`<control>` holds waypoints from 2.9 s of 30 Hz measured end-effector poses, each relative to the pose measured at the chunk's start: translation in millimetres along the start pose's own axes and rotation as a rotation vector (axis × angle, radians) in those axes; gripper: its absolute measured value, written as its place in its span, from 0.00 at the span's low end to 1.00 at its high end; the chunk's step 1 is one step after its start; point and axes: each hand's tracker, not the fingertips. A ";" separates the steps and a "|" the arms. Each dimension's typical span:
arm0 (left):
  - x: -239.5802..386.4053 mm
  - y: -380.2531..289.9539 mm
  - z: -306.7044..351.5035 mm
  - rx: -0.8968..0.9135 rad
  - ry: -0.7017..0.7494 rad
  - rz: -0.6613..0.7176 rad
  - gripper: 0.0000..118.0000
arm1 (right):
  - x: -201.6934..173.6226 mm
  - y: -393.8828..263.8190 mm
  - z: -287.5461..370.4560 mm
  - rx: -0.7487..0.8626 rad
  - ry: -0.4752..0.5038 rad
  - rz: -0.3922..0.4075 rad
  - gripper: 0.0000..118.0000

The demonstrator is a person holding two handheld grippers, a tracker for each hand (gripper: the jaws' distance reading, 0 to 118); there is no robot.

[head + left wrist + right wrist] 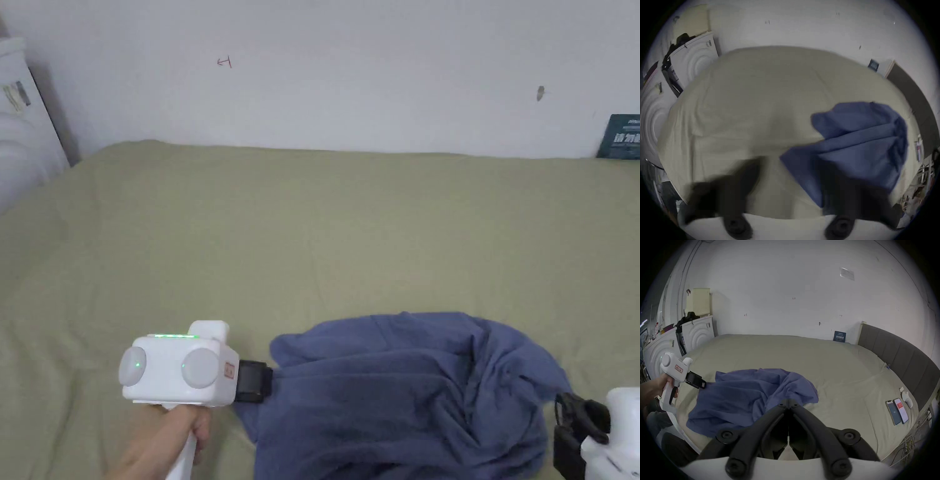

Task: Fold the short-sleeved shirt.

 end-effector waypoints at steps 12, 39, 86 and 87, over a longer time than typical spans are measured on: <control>31.5 -6.7 5.6 0.049 0.095 -0.147 0.00 | 53.0 6.8 -54.8 -0.102 -0.073 -0.055 0.00; -26.6 18.4 65.2 0.091 -0.119 0.016 0.00 | 98.2 63.3 -160.8 -0.363 0.023 -0.086 0.06; -21.1 283.6 267.0 0.655 0.343 0.046 0.00 | 97.9 377.9 -163.9 0.123 -0.173 -0.004 0.06; -20.5 283.2 253.9 0.650 0.342 0.051 0.00 | 96.2 369.9 -175.4 0.111 -0.176 -0.001 0.06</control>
